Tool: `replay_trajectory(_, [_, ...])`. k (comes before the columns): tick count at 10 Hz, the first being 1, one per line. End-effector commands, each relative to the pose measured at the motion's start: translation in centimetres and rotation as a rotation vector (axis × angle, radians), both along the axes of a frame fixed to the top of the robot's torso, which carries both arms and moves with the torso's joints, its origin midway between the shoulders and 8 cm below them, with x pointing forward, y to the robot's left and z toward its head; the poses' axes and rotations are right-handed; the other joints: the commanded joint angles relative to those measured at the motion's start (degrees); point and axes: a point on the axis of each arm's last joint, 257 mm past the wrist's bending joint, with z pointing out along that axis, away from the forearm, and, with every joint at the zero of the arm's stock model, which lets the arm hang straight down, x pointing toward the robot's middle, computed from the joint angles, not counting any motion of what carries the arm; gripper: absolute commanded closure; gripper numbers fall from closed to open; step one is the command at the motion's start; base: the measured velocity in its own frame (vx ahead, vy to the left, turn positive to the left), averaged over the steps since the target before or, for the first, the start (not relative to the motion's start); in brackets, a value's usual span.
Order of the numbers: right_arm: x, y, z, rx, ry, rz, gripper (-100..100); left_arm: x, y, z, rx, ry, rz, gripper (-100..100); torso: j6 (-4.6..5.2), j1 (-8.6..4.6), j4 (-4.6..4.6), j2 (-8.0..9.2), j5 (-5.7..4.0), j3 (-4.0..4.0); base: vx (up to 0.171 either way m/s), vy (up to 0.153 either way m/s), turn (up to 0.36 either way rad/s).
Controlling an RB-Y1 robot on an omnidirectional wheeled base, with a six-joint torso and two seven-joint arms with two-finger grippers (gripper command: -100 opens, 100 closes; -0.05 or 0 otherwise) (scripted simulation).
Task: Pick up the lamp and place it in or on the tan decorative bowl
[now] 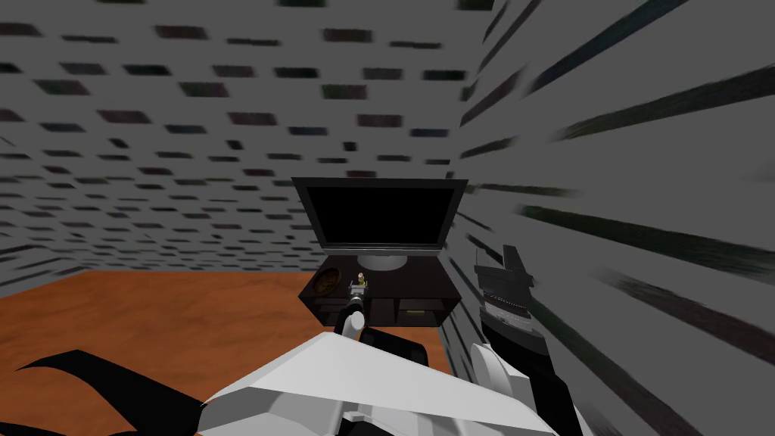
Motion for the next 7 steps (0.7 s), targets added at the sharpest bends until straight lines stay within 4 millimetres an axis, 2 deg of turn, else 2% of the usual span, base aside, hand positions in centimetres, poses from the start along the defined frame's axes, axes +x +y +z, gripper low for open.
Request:
replay_trajectory(1, [0.0,0.0,0.0,0.0,0.0,0.0,0,0.0,0.0,0.0,0.0,0.0,0.0,0,0.0,0.0,0.0,0.0,0.0,0.0,0.0,0.0,0.0])
replay_trajectory(2, [0.0,0.0,0.0,0.0,0.0,0.0,0,0.7,0.8,0.1,0.004,-0.009,0.008,-100,0.0,-0.03,0.02,0.06,-0.01,0.04,-0.011,-0.008,-0.02])
replay_trajectory(7, [0.0,0.0,0.0,0.0,0.0,0.0,0,1.9,2.1,0.4,0.02,-0.021,0.012,-100,0.01,-0.1,0.04,0.16,-0.02,0.1,-0.017,-0.011,-0.015])
